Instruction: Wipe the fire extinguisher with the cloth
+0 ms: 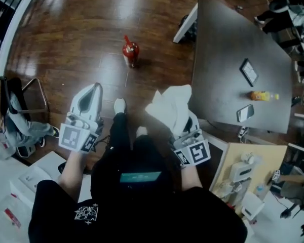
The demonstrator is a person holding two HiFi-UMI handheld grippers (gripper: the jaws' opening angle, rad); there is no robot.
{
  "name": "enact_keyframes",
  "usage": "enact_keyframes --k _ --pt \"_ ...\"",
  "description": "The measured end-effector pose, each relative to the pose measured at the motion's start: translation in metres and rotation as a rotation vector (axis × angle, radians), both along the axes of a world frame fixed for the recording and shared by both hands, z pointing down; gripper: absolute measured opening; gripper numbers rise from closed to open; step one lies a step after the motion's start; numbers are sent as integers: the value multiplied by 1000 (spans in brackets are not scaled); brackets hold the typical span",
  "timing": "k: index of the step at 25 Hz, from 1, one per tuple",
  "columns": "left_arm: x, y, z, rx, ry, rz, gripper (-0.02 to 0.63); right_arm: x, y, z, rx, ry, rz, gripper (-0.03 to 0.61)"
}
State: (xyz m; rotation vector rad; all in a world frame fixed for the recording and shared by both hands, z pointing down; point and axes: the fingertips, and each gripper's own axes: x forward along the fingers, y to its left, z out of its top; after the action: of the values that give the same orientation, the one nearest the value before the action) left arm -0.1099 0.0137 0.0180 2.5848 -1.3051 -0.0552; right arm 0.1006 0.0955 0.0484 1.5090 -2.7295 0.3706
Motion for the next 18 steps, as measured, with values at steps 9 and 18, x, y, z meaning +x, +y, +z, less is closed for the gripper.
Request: enact_keyframes --k 9,18 --pt "17 92 -85 21 21 -20 3 -16 70 -98 59 35 -73 95" --pt "18 138 -125 117 17 29 3 -40 106 -119 118 40 9 97"
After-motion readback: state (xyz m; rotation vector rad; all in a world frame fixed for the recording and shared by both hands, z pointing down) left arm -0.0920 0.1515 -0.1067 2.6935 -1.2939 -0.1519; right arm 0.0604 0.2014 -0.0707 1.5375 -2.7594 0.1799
